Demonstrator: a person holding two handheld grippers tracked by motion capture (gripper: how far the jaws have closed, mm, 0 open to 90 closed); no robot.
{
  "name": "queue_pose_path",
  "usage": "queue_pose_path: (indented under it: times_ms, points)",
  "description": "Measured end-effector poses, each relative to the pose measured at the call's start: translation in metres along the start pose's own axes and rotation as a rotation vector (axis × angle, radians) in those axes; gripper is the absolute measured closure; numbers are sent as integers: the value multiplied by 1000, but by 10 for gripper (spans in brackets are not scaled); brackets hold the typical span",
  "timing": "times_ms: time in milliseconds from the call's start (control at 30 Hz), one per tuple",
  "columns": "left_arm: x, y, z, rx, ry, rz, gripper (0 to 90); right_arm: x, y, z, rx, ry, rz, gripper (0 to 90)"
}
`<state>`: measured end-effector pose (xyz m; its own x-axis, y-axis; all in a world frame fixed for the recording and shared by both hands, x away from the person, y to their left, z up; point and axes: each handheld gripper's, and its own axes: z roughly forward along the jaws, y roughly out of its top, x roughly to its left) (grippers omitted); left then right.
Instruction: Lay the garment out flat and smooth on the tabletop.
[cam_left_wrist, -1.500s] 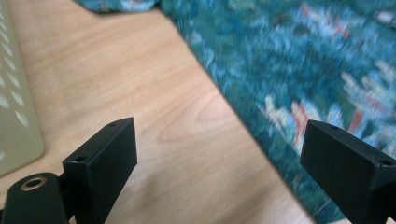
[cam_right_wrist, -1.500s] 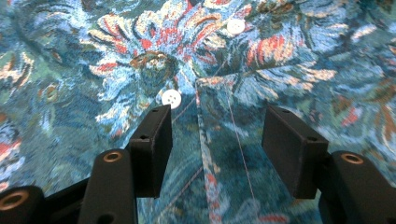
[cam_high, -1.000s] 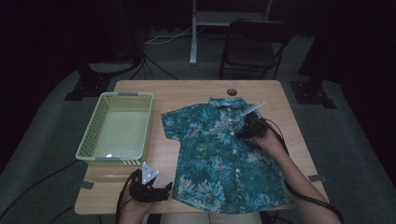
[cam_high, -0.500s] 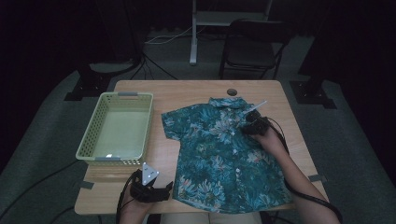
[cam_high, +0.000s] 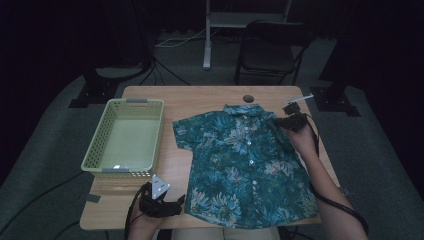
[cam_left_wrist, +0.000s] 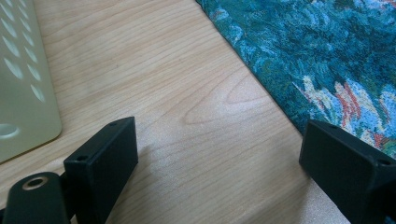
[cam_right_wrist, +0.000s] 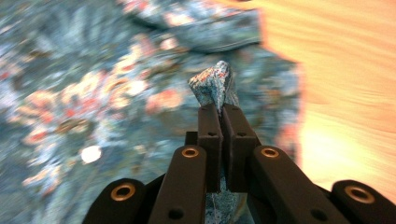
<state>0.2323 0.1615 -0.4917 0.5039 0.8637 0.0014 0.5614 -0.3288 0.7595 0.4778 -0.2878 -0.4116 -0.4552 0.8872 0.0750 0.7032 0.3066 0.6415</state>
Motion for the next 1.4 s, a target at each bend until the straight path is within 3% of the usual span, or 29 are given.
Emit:
queue_pose_path:
  times_ms: [133, 267, 400, 600, 733, 867, 1000, 1133, 1233, 1300, 1400]
  points:
    - [0, 0, 0, -1, 1, -1, 122, -22, 3, -8, -12, -37, 71, 869]
    - [0, 0, 0, -1, 2, -2, 121, -41, 2, -12, -2, -122, 104, 868]
    - [0, 0, 0, -2, 2, -2, 121, -63, -4, -12, 19, -188, 163, 867]
    - [0, 0, 0, -2, 2, -2, 121, -85, -17, -8, 58, -269, 205, 858]
    - [0, 0, 0, -2, 8, -6, 121, -92, -27, -4, 86, -311, 220, 818]
    - [0, 0, 0, -2, 8, -6, 121, -99, -34, -4, 87, -318, 273, 619]
    - [0, 0, 0, -2, 9, -8, 121, -102, -39, -5, 78, -279, 315, 477]
    - [0, 0, 0, -3, 10, -9, 121, -98, -46, -3, 45, -265, 307, 408]
    - [0, 0, 0, -2, 10, -7, 121, -93, -53, 3, 45, -288, 284, 351]
    - [0, -1, 0, -3, 10, -7, 121, -90, -58, 8, 55, -288, 294, 288]
    - [0, -1, 0, -3, 10, -7, 121, -87, -66, 10, 25, -301, 311, 233]
